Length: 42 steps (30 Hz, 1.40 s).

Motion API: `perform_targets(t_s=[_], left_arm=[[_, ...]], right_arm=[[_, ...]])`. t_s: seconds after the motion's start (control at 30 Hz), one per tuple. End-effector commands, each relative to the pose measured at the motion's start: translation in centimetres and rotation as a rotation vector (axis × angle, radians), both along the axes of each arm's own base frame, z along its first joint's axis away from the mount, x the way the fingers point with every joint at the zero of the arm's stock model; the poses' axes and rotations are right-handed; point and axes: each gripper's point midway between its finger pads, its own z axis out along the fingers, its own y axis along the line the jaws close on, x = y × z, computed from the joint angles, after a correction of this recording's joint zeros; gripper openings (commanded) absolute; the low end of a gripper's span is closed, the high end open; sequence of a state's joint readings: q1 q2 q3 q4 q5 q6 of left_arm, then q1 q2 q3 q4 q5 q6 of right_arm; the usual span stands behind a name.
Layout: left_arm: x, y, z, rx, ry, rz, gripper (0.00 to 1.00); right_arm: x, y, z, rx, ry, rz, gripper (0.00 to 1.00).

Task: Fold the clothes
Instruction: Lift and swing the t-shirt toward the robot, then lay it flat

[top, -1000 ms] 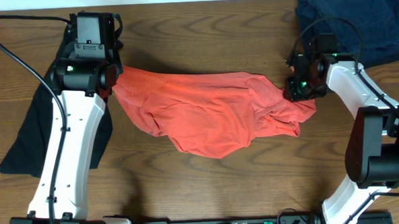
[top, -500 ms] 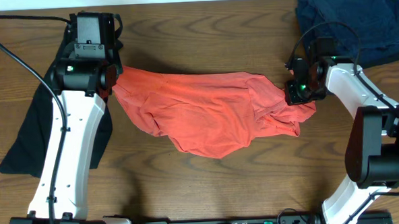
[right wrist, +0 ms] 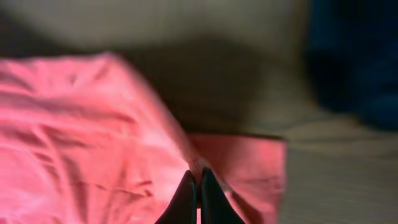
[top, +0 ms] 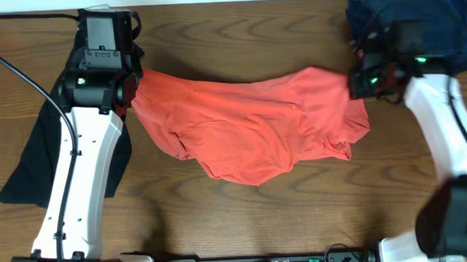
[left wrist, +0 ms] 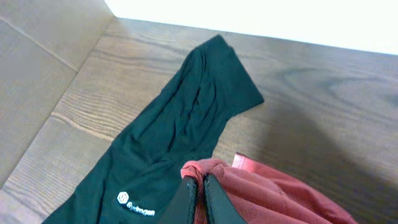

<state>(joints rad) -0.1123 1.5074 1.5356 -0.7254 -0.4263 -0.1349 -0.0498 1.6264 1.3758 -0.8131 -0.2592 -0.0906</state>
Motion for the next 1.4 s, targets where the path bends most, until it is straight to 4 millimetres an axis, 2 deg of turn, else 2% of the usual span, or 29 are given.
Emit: perform_targets(t_s=[0.0, 0.03, 0.07, 0.17, 0.47, 0.67, 1.1, 1.23, 1.37], left_arm=[[-0.8, 0.7, 2.7, 0.004, -0.081, 0.034, 0.06], [-1.0, 0.8, 3.2, 0.003, -0.096, 0.034, 0.06], [-1.3, 0.8, 4.2, -0.002, -0.129, 0.034, 0.06], [-2.2, 0.9, 6.1, -0.009, -0.184, 0.035, 0.06], [-7.5, 0.5, 12.8, -0.07, -0.379, -0.017, 0.06], [-13.1, 1.1, 16.9, -0.084, -0.514, -0.019, 0.06], [-27.0, 2.6, 25.6, -0.122, -0.906, -0.025, 0.06], [-30.4, 2.8, 28.8, -0.123, -1.016, -0.042, 0.06], [-33.2, 2.7, 31.7, -0.114, -1.111, -0.072, 0.06]], right_arm=[[-0.7, -1.1, 4.0, 0.008, -0.086, -0.041, 0.01], [-1.1, -1.4, 4.9, 0.006, -0.104, -0.048, 0.01], [-2.1, -2.1, 6.7, -0.005, -0.145, -0.062, 0.01], [-3.5, -3.3, 9.4, -0.018, -0.209, -0.098, 0.01], [-8.4, -5.5, 17.3, -0.072, -0.447, -0.181, 0.01], [-12.2, -7.0, 21.7, -0.158, -0.568, -0.259, 0.01], [-20.9, -7.1, 32.3, -0.282, -0.773, -0.362, 0.01], [-22.8, -6.5, 34.5, -0.288, -0.823, -0.363, 0.01], [-23.8, -6.2, 35.5, -0.292, -0.849, -0.364, 0.01]])
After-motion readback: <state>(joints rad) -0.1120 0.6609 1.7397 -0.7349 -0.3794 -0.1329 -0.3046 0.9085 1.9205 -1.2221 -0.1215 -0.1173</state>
